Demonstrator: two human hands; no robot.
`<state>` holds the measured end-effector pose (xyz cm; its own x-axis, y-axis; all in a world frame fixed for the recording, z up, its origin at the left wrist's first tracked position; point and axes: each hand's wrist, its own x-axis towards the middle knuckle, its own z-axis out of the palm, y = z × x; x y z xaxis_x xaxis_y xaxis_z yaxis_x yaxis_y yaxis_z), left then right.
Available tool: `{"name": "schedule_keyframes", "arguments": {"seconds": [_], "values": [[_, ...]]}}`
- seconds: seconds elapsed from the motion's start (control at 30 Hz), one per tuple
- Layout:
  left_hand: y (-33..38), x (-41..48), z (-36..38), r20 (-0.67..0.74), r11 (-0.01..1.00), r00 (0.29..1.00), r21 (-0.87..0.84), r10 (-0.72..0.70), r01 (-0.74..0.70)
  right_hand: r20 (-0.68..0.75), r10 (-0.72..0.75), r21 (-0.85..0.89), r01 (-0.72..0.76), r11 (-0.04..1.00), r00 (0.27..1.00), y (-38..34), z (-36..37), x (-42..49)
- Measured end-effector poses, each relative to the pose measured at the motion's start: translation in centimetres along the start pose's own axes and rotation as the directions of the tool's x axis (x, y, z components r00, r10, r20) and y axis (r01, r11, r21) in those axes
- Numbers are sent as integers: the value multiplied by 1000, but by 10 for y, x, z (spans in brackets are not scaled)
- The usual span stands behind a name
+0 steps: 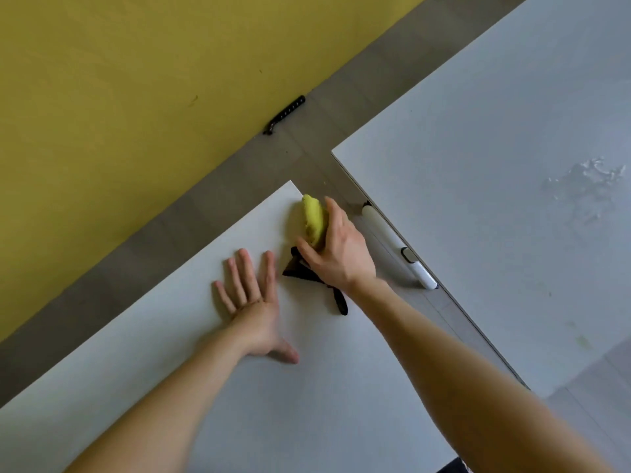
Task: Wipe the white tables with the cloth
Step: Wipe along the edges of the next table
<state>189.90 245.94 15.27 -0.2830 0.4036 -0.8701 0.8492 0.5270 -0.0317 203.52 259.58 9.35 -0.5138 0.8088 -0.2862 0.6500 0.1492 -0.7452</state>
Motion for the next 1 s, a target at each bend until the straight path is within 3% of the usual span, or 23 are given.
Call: {"name": "schedule_keyframes", "arguments": {"seconds": [0.17,0.43,0.63,0.73,0.87,1.0], "values": [[1,2,1,2,999,1000,-20,-30,30,106,-3,200,-18,980,994,-20,0,79],[3,-2,-3,29,1000,999,-21,-21,21,247,-82,127,52,991,966,22,-27,-9],[7,-3,-5,49,999,997,-5,-53,54,171,-185,101,170,980,968,-12,-2,67],[7,-5,-5,45,999,998,-16,-49,50,83,-220,95,212,973,972,-1,-8,31],[7,-4,-5,39,999,998,-4,-39,39,88,-233,91,225,970,969,35,-29,-44],[7,-3,-4,32,998,998,0,-57,57,75,-215,99,207,973,974,11,-18,10]]}}
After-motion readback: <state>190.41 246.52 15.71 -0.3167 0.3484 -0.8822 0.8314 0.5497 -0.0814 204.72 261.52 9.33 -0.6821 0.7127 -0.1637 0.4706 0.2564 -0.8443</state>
